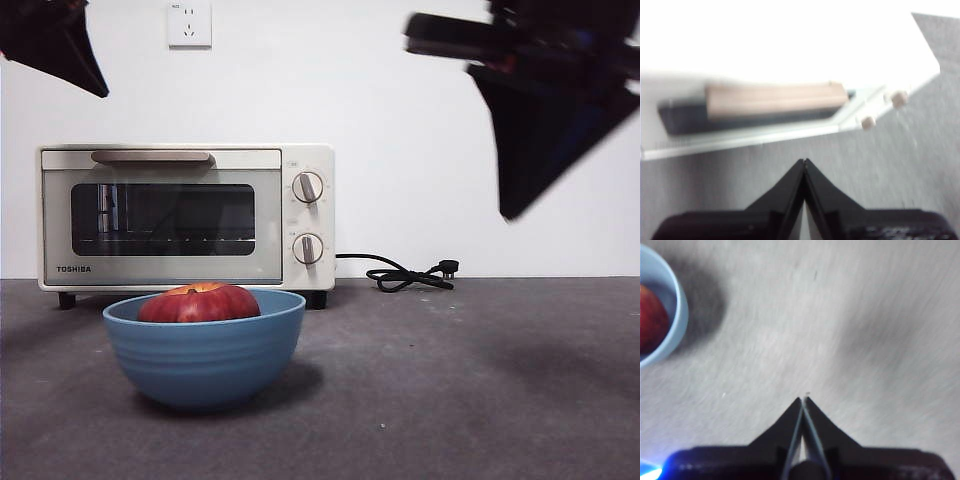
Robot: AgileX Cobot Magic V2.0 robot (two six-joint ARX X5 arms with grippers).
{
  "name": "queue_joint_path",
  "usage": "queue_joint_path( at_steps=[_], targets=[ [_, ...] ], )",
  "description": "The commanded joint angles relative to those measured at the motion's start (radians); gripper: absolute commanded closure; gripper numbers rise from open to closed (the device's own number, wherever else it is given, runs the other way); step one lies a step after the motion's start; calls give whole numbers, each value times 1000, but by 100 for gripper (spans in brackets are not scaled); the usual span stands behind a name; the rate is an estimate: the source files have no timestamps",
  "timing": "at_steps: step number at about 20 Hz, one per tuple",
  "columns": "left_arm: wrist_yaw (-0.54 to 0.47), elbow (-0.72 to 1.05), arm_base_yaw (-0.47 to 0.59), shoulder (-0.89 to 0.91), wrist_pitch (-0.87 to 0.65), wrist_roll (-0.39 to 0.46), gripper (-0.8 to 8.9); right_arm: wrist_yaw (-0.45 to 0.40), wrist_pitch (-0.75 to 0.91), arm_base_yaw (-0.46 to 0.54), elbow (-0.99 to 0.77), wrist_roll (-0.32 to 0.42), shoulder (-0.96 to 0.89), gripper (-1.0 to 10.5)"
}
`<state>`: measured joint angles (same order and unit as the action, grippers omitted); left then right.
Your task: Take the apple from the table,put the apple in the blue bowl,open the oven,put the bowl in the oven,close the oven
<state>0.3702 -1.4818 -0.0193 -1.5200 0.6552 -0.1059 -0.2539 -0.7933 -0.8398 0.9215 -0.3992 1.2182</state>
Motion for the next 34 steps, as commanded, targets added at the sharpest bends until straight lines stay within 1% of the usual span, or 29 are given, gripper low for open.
queue_joint_path(
  at_steps=[1,3,6,8,10,12,16,18,20,27,30,34],
  targets=[
    [10,-53,-2,-70,-5,-23,818,53,61,22,-84,-64,-61,958],
    [34,-98,-2,-122,-6,-29,818,85,93,30,-125,-75,-109,958],
    [26,-131,-2,-185,-18,-31,818,98,123,31,-154,-82,-145,958],
    [26,-132,-2,-217,-51,-54,818,117,124,31,-154,-98,-149,958],
    [25,-132,-2,-238,-70,-78,818,157,140,30,-154,-108,-149,958],
    [22,-132,-2,-254,-87,-82,818,165,160,29,-154,-126,-149,958],
    [22,-132,-2,-269,-122,-111,818,169,166,29,-154,-126,-149,958],
    [16,-132,-2,-269,-121,-109,819,168,166,29,-154,-125,-149,958],
    [-8,-132,-2,-278,-100,-90,819,168,167,29,-154,-125,-149,958],
    [-11,-132,-20,-342,49,-12,819,168,169,29,-154,-124,-149,958],
    [-74,-132,-43,-340,82,33,819,167,171,30,-154,-122,-149,958],
    [-142,-130,-75,-339,148,66,819,169,168,29,-154,-116,-149,958]
  ],
)
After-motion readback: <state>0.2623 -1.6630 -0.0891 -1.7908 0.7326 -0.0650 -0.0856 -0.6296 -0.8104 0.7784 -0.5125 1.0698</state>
